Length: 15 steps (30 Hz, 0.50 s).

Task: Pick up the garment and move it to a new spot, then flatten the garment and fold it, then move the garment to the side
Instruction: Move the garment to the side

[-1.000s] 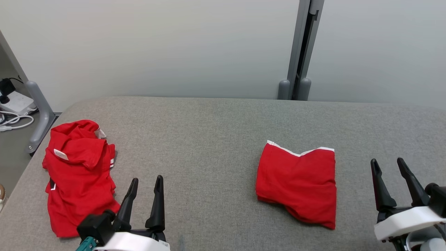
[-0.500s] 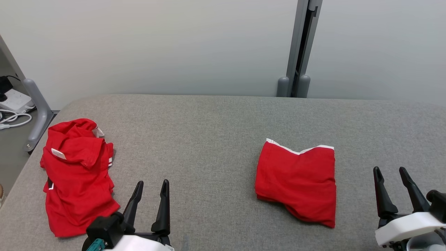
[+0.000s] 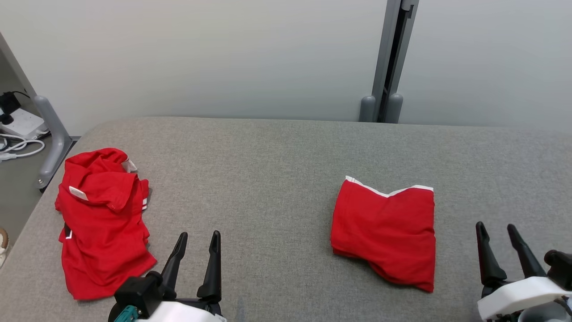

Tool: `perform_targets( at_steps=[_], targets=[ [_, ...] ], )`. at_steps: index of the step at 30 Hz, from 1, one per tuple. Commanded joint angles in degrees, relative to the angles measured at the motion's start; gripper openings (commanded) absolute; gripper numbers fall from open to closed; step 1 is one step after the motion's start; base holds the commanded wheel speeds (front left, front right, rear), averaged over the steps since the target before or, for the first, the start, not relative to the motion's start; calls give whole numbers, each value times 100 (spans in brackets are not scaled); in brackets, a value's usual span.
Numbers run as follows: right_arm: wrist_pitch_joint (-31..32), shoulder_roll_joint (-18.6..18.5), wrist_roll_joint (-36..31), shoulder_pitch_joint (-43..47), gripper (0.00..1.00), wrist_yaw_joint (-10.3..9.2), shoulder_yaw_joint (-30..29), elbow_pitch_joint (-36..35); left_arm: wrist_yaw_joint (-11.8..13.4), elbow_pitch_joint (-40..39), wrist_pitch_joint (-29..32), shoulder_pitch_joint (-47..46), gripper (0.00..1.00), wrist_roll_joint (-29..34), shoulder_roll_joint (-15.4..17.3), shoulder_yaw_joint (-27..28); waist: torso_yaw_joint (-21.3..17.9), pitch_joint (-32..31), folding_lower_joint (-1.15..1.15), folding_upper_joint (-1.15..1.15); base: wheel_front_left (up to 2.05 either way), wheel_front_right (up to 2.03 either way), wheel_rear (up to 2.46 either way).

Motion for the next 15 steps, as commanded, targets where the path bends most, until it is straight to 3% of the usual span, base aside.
perform_targets(
  at_steps=[1,6,13,15],
  targets=[
    [-10,-62,118,-66,100,1,77,83,-2,3,-15,-83,100,-4,25,-10,29,32,0,0,0,0,0],
    [40,-256,827,-298,100,1,710,680,-22,28,-15,-150,100,-13,26,-138,151,146,0,0,0,0,0],
    [595,-453,2609,-722,100,1,1400,1268,-35,89,-16,-197,100,10,24,-248,388,244,0,0,0,0,0],
    [670,-502,2809,-765,100,1,1463,1335,-33,92,-16,-202,100,13,25,-254,433,257,0,0,0,0,0]
  ],
)
